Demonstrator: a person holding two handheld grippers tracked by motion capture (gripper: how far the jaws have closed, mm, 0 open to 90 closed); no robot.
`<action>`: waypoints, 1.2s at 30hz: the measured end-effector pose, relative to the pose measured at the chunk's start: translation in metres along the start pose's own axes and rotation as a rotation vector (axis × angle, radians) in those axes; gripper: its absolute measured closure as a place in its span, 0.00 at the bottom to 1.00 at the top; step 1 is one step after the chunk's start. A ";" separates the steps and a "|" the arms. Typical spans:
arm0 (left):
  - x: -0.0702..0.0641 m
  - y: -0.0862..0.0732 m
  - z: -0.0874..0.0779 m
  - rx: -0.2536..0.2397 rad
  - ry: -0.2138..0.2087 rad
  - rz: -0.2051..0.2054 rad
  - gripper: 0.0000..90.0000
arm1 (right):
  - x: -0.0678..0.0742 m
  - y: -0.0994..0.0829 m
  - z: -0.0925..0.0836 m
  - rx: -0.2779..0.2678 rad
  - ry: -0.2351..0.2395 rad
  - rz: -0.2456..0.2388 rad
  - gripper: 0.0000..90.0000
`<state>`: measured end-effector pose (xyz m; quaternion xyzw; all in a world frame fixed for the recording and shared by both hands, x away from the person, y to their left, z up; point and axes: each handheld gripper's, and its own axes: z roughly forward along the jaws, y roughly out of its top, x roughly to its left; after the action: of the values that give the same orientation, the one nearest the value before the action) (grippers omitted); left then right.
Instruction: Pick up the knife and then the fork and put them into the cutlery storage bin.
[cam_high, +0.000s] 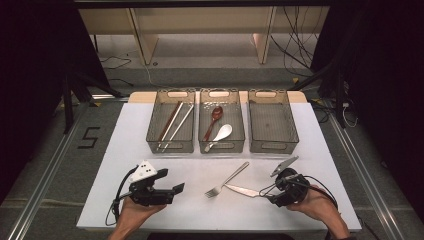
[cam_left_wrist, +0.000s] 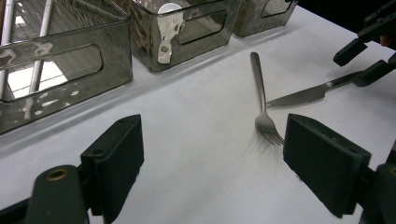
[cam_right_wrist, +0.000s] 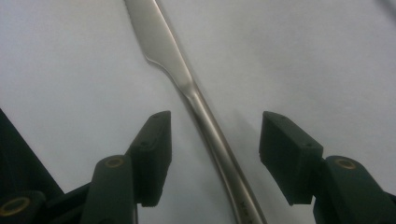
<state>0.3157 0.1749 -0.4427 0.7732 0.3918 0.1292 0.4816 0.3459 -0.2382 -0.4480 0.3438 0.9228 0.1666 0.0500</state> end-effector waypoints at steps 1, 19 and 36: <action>0.000 0.000 0.000 0.000 -0.001 0.000 0.22 | 0.000 0.001 0.001 0.013 -0.006 -0.005 0.50; 0.000 0.000 0.000 -0.001 -0.003 0.002 0.22 | 0.008 0.010 0.012 0.129 -0.033 -0.063 0.73; -0.001 0.000 0.000 0.000 0.000 0.005 0.22 | 0.020 0.012 0.011 0.187 -0.053 -0.205 0.84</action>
<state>0.3152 0.1747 -0.4426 0.7744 0.3897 0.1303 0.4811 0.3403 -0.2130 -0.4539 0.2549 0.9630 0.0649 0.0588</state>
